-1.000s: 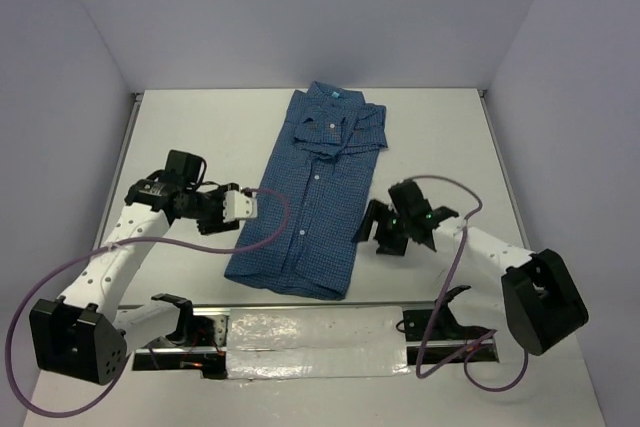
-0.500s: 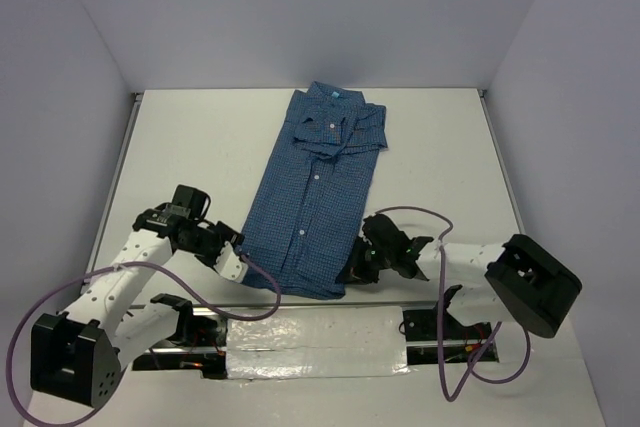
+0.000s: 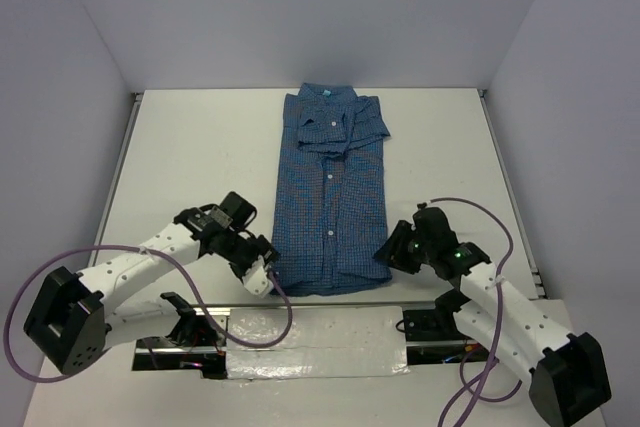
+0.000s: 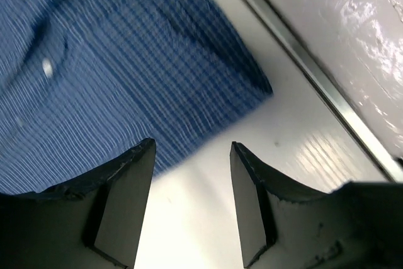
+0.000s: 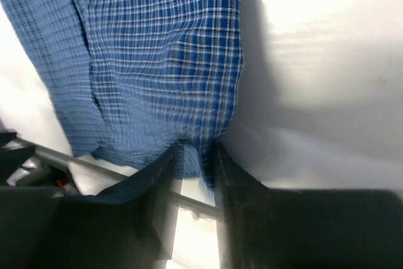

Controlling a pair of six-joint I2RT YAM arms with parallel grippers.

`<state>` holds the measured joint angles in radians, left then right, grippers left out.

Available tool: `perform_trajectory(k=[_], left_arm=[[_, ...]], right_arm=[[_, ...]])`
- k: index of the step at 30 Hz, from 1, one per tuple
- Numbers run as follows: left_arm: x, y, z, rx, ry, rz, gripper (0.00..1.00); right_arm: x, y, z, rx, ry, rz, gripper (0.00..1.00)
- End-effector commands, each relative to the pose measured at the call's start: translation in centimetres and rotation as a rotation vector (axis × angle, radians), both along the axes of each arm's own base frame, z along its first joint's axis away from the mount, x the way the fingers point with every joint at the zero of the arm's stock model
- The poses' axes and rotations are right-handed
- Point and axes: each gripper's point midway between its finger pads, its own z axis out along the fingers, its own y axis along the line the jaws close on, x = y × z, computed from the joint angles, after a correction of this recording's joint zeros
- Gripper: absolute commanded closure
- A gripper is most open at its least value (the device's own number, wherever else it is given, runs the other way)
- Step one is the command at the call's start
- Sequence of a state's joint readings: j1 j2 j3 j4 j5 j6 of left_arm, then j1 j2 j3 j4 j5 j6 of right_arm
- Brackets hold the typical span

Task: Fold and stack the long sleeve shirts
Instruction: Fold the shirt

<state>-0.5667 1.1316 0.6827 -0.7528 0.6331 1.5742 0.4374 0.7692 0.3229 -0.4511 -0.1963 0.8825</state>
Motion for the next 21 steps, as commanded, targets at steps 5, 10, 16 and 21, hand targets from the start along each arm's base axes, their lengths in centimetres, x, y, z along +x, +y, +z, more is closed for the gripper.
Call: perform_trajectory(k=[5,10,16,21], left_arm=[[-1.5,-2.8,-2.1,0.044,-0.212,-0.23,0.33],[-3.0,-2.3,-4.2,0.131,-0.208,-0.318,0.34],[-2.6,-0.9,-6.5,0.205,-0.245,-0.349,0.34],[-2.1,-3.1,-6.0,0.129,-0.226,-0.287,0.67]], right_arm=[[-3.2,-0.8,-1.3,-0.07,0.104,0.173,0.22],[-3.3,-1.4,-1.7,-0.092,0.127,0.134,0.22],[-3.9,-1.3,-2.8,-0.099,0.163,0.164,0.29],[-4.0,-0.5,-2.7,-0.057,0.157,0.197,0.63]])
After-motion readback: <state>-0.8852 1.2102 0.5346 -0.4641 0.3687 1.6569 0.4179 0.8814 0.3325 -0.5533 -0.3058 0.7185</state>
